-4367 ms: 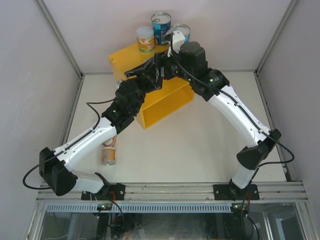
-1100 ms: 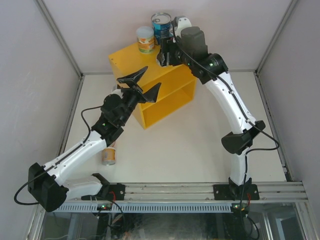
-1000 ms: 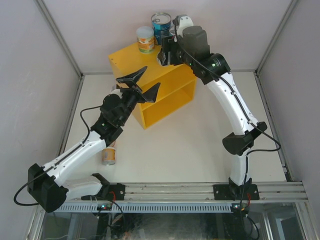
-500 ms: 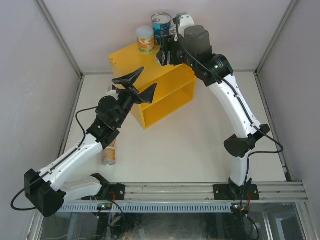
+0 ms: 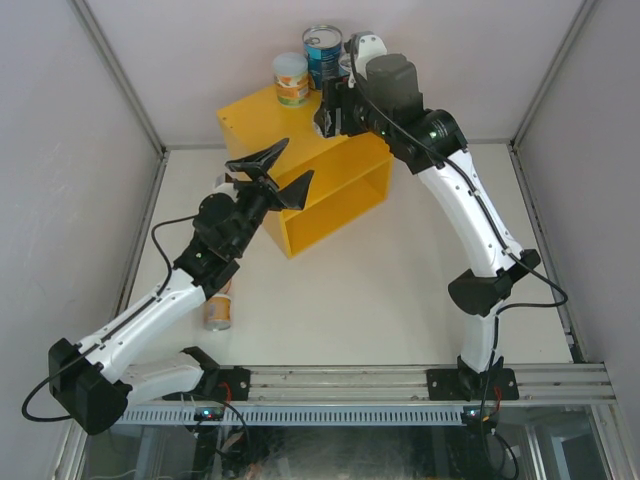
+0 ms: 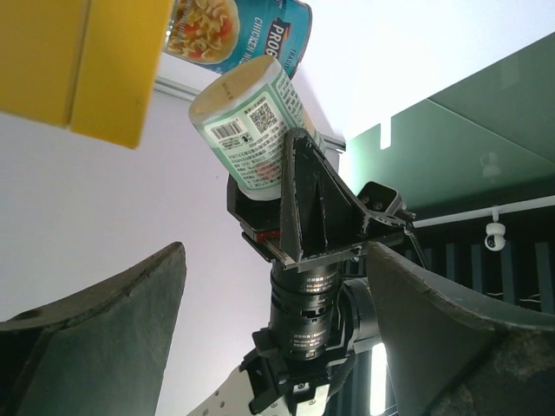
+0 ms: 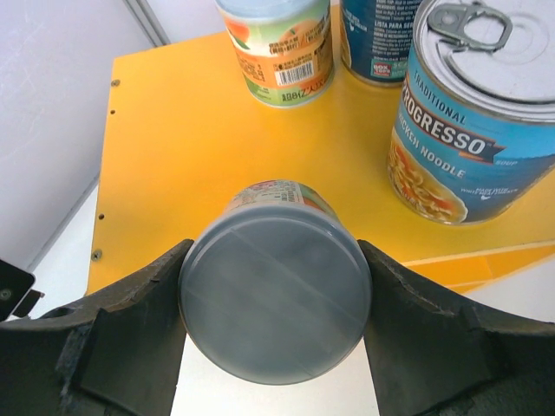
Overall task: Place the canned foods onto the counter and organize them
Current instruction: Place the canned food on the counter.
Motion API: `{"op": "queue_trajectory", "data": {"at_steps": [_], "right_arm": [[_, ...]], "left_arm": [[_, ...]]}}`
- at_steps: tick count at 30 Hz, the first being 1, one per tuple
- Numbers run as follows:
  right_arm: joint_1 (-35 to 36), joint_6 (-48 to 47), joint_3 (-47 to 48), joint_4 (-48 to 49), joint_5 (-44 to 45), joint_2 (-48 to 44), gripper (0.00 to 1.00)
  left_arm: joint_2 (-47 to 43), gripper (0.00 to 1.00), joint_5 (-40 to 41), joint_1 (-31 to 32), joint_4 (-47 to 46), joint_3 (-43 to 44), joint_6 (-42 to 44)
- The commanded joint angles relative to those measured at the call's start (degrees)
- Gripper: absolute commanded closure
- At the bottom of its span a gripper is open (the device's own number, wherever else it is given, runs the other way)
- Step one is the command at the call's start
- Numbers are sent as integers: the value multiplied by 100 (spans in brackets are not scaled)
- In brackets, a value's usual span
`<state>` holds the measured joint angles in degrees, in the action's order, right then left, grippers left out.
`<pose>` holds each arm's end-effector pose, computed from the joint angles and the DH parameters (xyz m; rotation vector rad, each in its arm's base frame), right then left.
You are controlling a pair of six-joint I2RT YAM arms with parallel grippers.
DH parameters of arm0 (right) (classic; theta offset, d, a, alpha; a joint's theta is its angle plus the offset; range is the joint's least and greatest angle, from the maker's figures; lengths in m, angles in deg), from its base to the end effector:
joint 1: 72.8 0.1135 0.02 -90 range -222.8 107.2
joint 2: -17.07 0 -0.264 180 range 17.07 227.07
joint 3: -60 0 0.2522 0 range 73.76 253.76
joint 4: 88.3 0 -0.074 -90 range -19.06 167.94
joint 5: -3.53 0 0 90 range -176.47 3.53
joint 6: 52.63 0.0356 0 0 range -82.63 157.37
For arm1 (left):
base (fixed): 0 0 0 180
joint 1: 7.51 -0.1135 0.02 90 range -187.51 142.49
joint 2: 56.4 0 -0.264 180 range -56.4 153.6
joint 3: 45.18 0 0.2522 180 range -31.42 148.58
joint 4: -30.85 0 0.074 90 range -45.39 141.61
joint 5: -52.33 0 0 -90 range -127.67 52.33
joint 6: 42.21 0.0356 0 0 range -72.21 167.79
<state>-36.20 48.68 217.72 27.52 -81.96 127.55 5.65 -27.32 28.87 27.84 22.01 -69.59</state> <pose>0.3134 0.2293 0.5141 -0.3610 1.8616 0.5019 0.2094 -0.1463 0.3848 -1.3094 1.2441 -1.9810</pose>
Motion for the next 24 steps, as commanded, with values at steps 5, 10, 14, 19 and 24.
{"op": "queue_trajectory", "data": {"at_steps": [5,10,14,19,24], "right_arm": [[58,43,222,68,35,-315,76],[52,128,261,16,66,-259,76],[49,181,279,-51,59,-193,76],[51,217,413,-145,75,-31,75],[45,231,506,-183,81,106,75]], "left_arm": [[-118,13,72,-38,13,-25,201],[-95,13,29,-37,62,79,238],[-115,13,18,-40,132,94,254],[-107,13,-19,-51,127,45,208],[-48,14,-88,-68,49,55,179]]}}
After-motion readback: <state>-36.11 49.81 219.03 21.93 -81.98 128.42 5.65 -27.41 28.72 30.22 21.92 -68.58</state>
